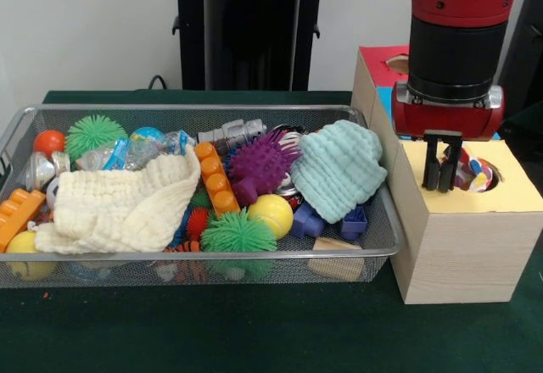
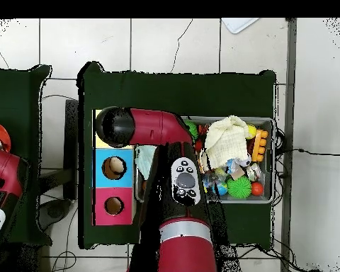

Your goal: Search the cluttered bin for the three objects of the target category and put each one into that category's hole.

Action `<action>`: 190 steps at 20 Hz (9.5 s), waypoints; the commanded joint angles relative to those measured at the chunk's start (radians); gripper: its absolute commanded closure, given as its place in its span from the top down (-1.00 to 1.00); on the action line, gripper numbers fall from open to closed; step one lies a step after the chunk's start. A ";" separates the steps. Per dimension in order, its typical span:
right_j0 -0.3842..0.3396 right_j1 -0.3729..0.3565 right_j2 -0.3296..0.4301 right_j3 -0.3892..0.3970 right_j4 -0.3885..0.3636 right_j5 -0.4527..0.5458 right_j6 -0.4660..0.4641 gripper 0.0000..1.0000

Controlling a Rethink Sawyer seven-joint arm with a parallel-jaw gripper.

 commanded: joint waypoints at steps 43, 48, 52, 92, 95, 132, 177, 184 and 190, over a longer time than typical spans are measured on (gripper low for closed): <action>0.069 0.187 -0.021 0.014 -0.052 0.001 0.111 -1.00; 0.038 0.222 0.021 0.005 -0.034 0.001 0.065 -1.00; 0.034 0.247 0.032 -0.028 -0.030 0.001 0.058 -1.00; -0.033 -0.309 -0.004 0.179 0.024 0.373 -0.014 -1.00; -0.079 -0.346 -0.012 0.223 -0.010 0.273 -0.073 -1.00; -0.386 -0.205 0.200 0.096 -0.344 0.192 -0.203 -1.00; -0.430 -0.234 0.259 0.068 -0.322 0.114 -0.080 -1.00; -0.424 -0.215 0.277 0.077 -0.322 0.155 -0.114 -1.00; -0.478 -0.177 0.411 0.151 -0.287 0.176 -0.241 -1.00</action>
